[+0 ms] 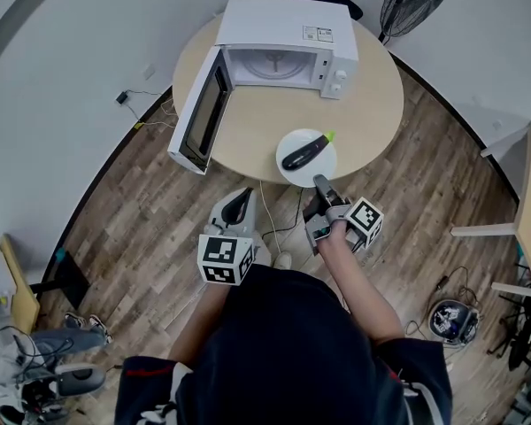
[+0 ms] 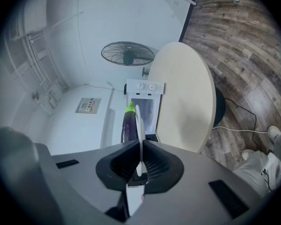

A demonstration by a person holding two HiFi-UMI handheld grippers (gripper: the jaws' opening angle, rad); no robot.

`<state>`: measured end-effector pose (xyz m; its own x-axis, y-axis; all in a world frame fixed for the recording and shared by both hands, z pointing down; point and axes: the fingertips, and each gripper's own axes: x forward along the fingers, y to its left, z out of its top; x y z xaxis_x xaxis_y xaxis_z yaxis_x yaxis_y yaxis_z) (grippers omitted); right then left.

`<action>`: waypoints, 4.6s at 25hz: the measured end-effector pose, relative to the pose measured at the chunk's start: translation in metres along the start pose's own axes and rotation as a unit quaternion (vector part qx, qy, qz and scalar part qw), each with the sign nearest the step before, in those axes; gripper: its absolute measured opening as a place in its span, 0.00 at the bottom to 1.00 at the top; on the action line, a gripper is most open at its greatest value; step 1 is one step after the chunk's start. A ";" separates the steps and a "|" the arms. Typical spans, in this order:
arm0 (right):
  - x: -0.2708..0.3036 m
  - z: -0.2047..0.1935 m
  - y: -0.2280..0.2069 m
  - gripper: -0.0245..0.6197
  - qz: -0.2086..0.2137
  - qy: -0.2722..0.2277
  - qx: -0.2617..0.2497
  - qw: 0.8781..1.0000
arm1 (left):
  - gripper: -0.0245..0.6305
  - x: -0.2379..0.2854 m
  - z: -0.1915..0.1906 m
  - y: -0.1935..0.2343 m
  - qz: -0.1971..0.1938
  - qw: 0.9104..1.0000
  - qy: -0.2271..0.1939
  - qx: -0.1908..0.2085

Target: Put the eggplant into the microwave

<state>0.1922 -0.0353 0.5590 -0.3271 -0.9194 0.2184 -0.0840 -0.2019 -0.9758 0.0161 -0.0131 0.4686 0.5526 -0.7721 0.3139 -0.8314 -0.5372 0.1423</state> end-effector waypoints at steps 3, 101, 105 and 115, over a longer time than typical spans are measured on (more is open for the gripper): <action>0.014 0.009 0.002 0.07 -0.002 0.000 0.000 1.000 | 0.06 0.016 0.005 0.007 0.001 1.000 0.001 0.002; 0.389 0.099 -0.043 0.07 -0.082 -0.013 0.022 0.996 | 0.06 0.226 0.059 0.190 0.036 0.996 0.075 -0.019; 0.395 0.101 -0.045 0.07 -0.082 -0.024 0.030 0.996 | 0.06 0.227 0.057 0.192 0.036 0.996 0.077 -0.020; 0.407 0.107 -0.046 0.07 -0.069 -0.027 0.036 0.997 | 0.06 0.232 0.057 0.195 0.029 0.996 0.079 -0.020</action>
<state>0.1641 -0.4362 0.6919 -0.2654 -0.8980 0.3509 -0.0555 -0.3491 -0.9354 -0.0144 -0.3161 0.5156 0.4896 -0.7372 0.4657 -0.8654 -0.4760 0.1564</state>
